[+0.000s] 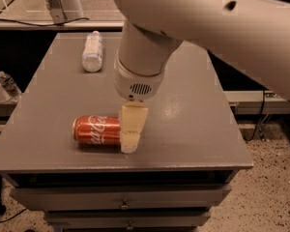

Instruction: Place coke can upright

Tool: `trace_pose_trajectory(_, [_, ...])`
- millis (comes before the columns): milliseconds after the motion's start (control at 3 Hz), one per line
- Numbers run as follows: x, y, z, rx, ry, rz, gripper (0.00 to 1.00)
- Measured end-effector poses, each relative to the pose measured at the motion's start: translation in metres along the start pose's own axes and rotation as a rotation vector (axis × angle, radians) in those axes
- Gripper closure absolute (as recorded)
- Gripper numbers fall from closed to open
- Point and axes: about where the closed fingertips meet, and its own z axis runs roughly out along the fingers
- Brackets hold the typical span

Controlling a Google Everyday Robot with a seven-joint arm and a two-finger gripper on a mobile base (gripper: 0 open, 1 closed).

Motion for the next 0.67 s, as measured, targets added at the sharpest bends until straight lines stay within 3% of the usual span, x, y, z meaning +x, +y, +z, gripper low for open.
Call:
trace_pose_trajectory(333, [-0.011, -0.008, 0.021, 0.015, 0.062, 0.002, 0.00])
trace_pose_trajectory(667, [-0.020, -0.015, 0.040, 0.027, 0.110, 0.047, 0.00])
